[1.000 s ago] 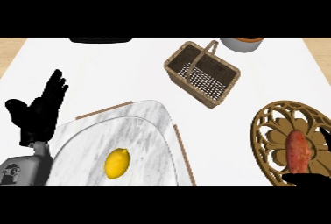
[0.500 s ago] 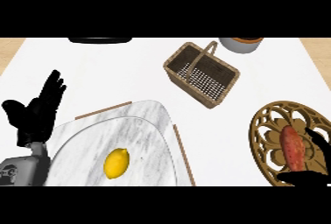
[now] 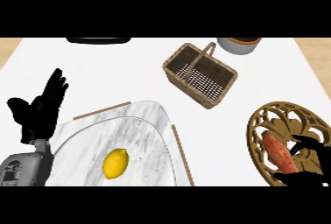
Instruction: Pick the sweet potato from the placemat and place it in the basket
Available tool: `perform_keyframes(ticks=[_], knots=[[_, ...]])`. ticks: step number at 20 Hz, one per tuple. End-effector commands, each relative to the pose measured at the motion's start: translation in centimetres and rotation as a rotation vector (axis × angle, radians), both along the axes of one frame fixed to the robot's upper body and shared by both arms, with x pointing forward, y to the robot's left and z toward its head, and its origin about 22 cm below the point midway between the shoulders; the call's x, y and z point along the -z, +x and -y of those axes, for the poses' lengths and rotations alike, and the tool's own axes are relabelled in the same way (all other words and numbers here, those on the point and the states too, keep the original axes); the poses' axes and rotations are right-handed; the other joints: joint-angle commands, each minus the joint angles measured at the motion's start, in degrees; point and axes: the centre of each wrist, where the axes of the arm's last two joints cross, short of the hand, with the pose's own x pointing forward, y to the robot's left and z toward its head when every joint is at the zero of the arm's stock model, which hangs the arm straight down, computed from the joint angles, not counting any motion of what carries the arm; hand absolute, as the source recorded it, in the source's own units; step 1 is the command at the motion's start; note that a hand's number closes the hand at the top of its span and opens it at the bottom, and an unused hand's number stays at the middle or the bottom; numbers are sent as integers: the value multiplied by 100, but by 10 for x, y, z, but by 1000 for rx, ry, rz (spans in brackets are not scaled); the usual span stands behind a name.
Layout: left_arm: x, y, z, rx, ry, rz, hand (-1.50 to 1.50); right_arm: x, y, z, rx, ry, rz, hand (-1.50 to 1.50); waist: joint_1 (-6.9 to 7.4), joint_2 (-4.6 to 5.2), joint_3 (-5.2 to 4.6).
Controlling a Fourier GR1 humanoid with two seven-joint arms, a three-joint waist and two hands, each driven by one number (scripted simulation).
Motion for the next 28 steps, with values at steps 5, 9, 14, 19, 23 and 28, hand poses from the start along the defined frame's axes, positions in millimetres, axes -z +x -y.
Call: perform_keyframes(ticks=[5, 9, 14, 19, 23, 28], knots=[[-8, 2, -1, -6, -6, 6, 0, 15, -2, -9, -27, 101, -16, 150, 57, 76, 165], [-9, 10, 20, 67, -4, 8, 0, -4, 33, -151, -286, 119, 79, 150, 585, 131, 153], [-12, 16, 32, 136, 0, 7, 0, -32, 51, -212, -389, 136, 186, 150, 945, 177, 173], [-13, 20, 35, 143, -1, 9, 0, -67, 55, -261, -354, 235, 426, 150, 903, 148, 175], [-11, 18, 36, 149, 2, -3, 0, -86, 49, -293, -297, 309, 590, 150, 878, 92, 164], [-10, 22, 31, 120, 24, -8, 0, -118, 55, -330, -257, 295, 709, 150, 753, 53, 123]])
